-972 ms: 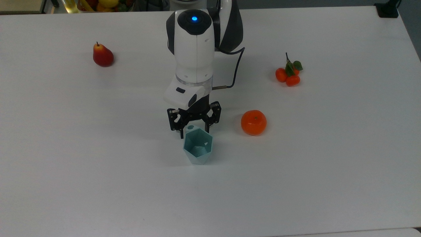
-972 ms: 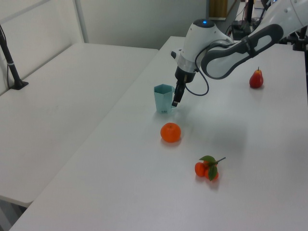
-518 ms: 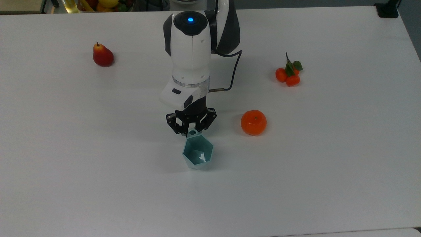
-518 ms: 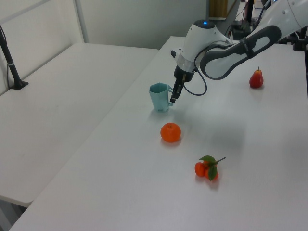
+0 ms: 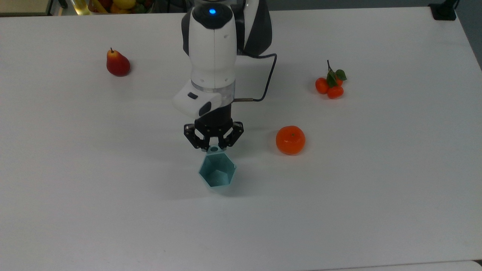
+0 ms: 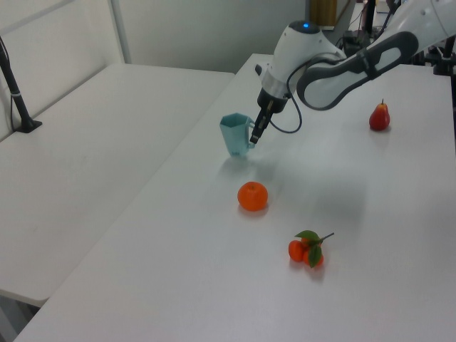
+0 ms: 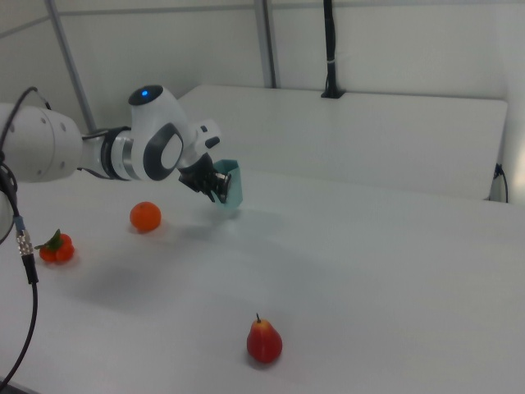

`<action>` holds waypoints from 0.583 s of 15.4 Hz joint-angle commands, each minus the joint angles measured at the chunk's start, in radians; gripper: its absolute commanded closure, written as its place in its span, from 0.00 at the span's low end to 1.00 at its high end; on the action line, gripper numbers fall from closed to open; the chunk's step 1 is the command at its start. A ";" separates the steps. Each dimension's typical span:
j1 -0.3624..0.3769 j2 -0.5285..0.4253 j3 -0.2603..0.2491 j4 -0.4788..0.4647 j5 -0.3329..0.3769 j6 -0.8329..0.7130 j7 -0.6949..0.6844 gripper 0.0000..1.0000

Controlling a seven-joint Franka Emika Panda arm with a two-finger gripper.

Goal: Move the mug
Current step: 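Close the gripper on the teal mug's rim wall, then drag the held mug across the table toward the red pear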

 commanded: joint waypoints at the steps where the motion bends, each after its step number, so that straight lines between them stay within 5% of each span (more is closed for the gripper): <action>1: -0.006 -0.171 -0.003 -0.085 -0.008 -0.167 0.076 0.95; 6: -0.030 -0.398 -0.003 -0.298 -0.014 -0.243 0.122 0.95; 9: -0.035 -0.528 -0.003 -0.502 -0.014 -0.238 0.148 0.95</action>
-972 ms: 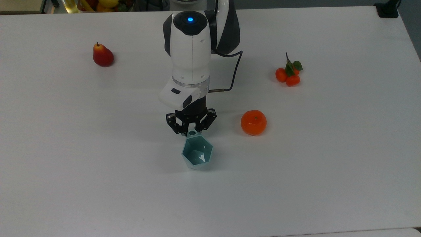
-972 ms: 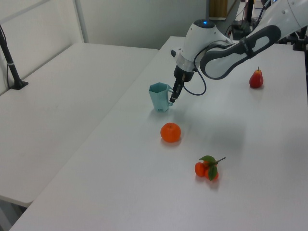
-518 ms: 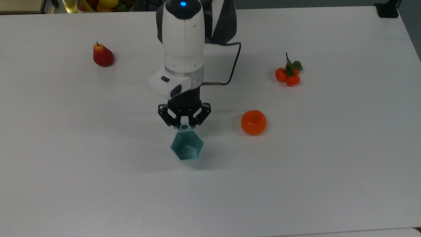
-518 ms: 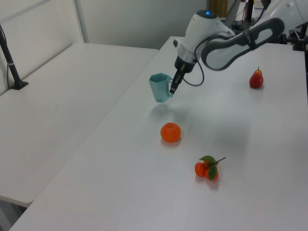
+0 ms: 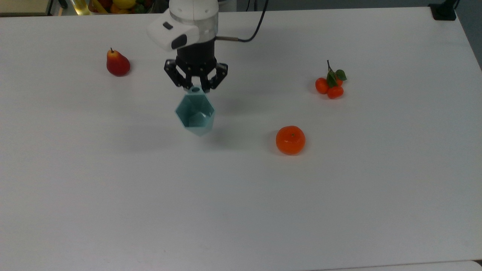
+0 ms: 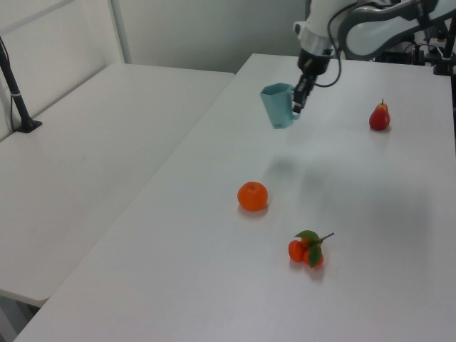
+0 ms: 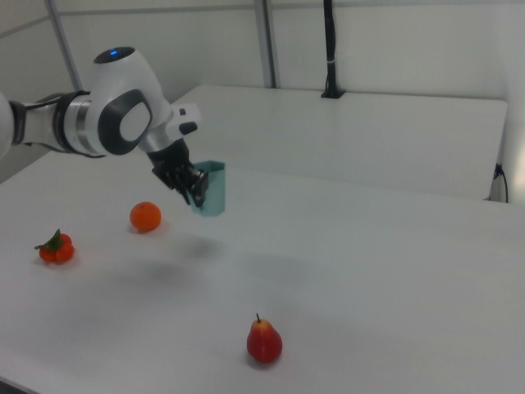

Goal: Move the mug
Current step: 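Drag the held mug across the table toward the red pear, then open the gripper and lift it off the mug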

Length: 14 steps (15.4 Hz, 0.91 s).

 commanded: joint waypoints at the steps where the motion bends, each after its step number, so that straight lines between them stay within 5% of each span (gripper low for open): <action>1: 0.004 -0.174 0.000 -0.277 -0.013 0.016 0.066 0.95; 10: 0.016 -0.135 0.002 -0.366 -0.013 0.125 0.135 0.87; 12: 0.017 -0.125 0.002 -0.366 -0.013 0.122 0.142 0.74; 14: 0.017 -0.127 0.002 -0.366 -0.013 0.110 0.147 0.49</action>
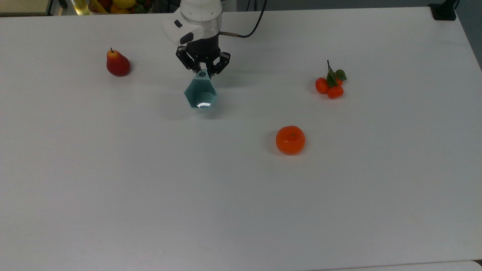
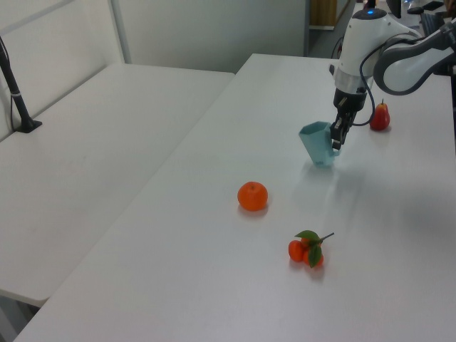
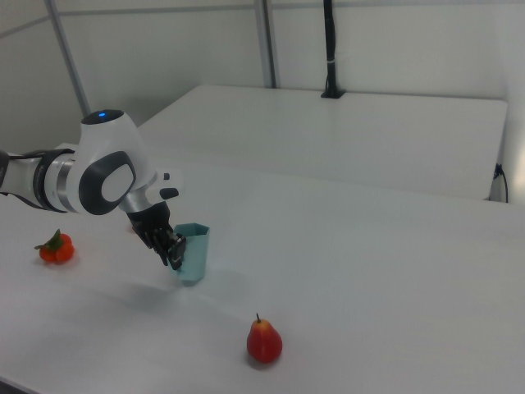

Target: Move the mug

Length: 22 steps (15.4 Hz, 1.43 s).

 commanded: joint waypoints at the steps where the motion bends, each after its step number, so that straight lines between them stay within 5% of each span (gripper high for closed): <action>1: 0.012 -0.011 -0.002 -0.011 -0.012 -0.011 0.037 0.28; 7: 0.034 -0.036 -0.001 0.047 -0.036 -0.167 0.033 0.01; 17: 0.032 -0.019 -0.005 0.541 -0.016 -0.664 -0.025 0.00; 22: 0.012 -0.028 -0.022 0.672 0.053 -0.828 -0.155 0.00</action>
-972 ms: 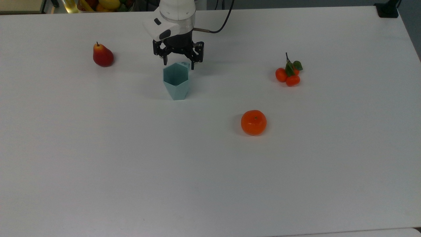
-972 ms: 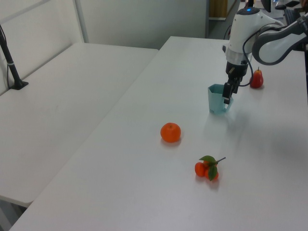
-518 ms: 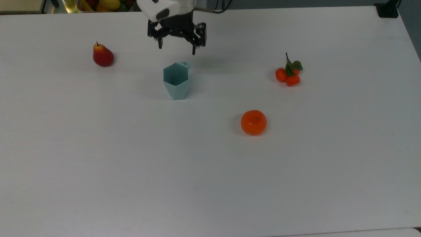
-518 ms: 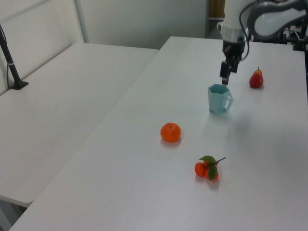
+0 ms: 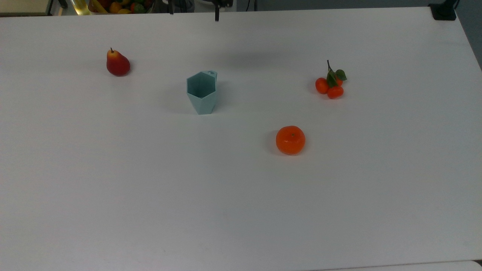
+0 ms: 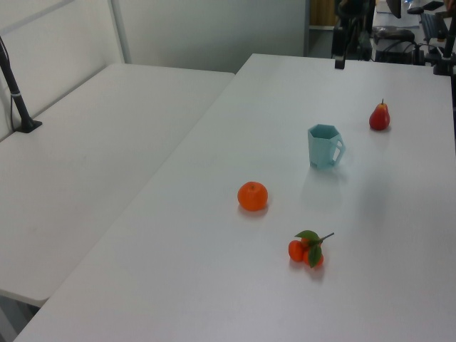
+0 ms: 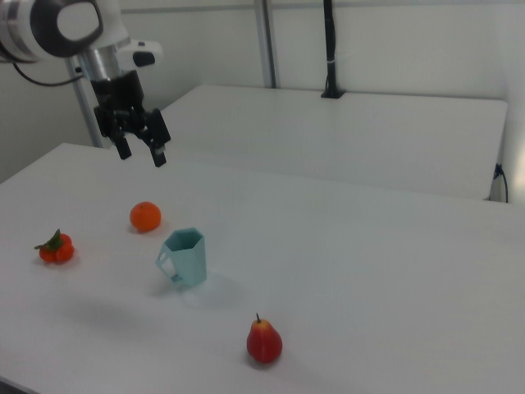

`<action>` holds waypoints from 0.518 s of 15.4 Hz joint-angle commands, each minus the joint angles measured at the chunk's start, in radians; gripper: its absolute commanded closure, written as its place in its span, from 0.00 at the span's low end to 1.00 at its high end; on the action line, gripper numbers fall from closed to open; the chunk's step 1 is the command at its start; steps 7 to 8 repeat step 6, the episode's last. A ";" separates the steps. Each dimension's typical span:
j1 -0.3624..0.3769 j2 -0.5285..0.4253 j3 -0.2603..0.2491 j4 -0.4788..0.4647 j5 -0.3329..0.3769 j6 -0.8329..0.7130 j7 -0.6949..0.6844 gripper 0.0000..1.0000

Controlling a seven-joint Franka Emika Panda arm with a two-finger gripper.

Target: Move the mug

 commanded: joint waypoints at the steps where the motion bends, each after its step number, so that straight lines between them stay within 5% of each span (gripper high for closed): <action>1: -0.009 -0.007 -0.012 0.063 0.038 -0.087 -0.067 0.00; 8: -0.015 -0.007 -0.014 0.074 0.034 -0.087 -0.067 0.00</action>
